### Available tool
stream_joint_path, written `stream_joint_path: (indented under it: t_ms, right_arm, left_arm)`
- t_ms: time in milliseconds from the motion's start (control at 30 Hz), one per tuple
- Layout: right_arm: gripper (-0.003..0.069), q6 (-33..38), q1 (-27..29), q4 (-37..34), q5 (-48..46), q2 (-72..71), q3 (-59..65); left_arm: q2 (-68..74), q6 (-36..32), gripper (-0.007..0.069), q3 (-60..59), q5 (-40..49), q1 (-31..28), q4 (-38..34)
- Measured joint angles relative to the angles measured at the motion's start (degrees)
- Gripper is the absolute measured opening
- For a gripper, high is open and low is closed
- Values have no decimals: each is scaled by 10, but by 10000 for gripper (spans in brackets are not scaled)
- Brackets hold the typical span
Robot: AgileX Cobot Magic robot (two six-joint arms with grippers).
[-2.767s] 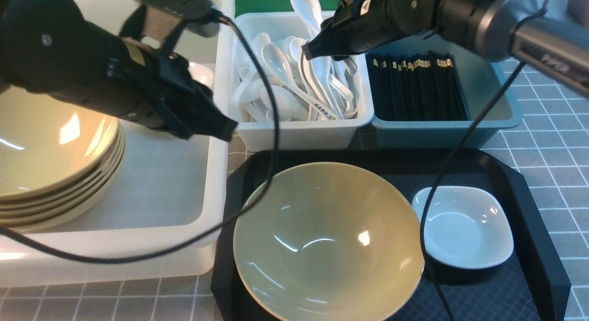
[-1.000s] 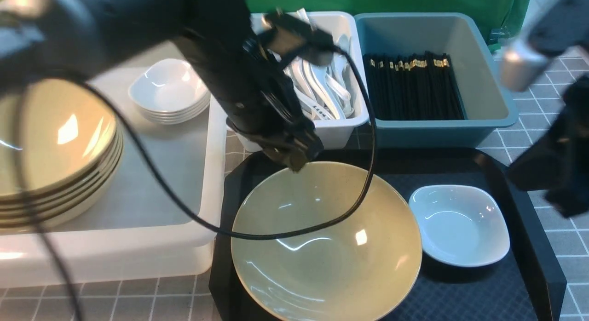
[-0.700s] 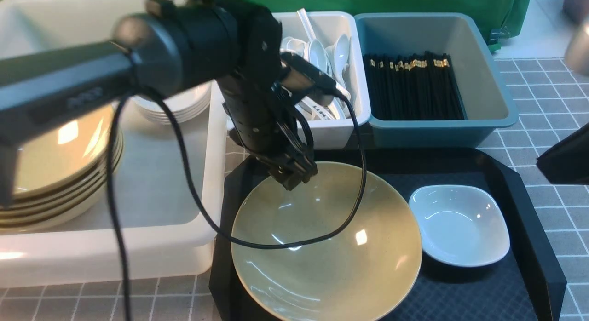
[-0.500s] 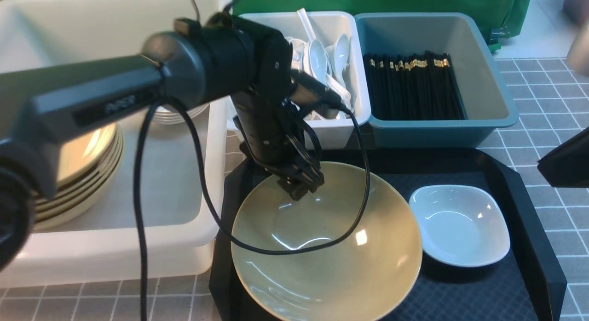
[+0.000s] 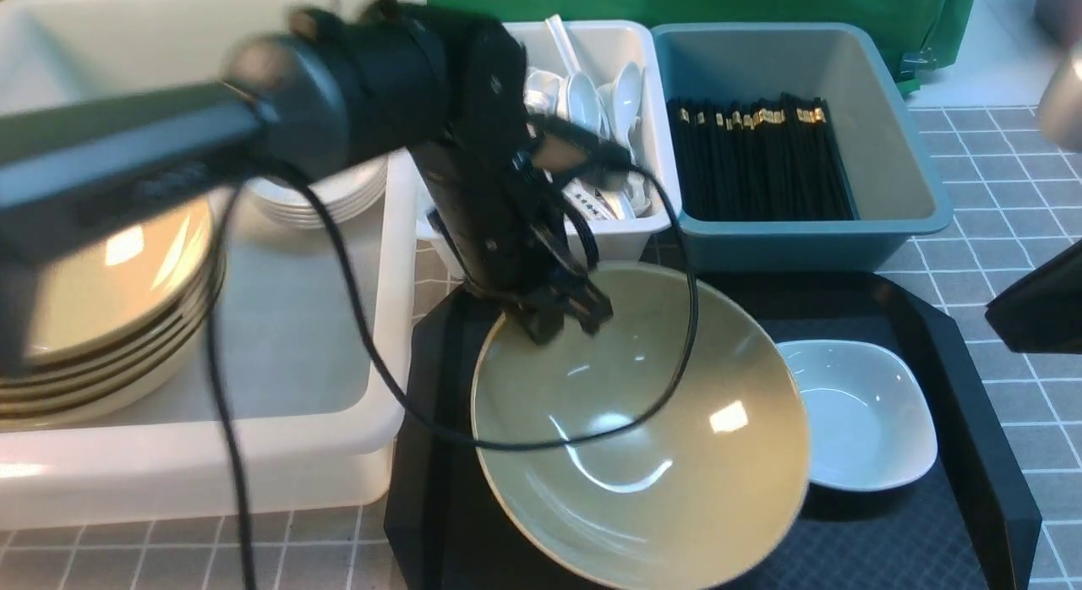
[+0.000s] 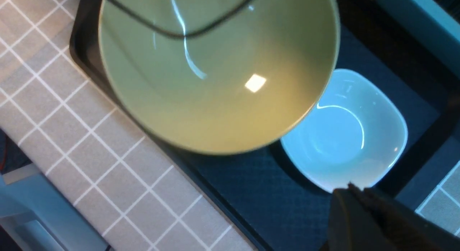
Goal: On grey table put chopsticks spoon bowls plates into blue grey white boxes.
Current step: 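Grasp the large bowl on the tray by its rim, then place the tan bowl onto the bowl stack in the left bin with the left gripper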
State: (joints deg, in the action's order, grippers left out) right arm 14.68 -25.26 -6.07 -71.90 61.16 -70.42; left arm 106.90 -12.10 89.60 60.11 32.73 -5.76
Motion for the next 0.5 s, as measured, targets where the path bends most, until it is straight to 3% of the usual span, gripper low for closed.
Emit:
stream_joint_path:
  t_ms: [133, 233, 400, 500]
  right_arm:
    - [63, 0, -28, -11, 18, 15, 0]
    - [63, 0, -68, -19, 35, 35, -7]
    - [63, 0, -150, -26, 45, 82, -54]
    - [64, 3, -203, -27, 49, 109, -87]
  left_arm:
    - [-62, 6, 7, 26, 22, -11, 14]
    - [-108, 8, 6, 42, 38, -52, -28]
    - [-177, 3, 6, 46, 63, -165, -109]
    - [-241, -16, 6, 27, 68, -300, -157]
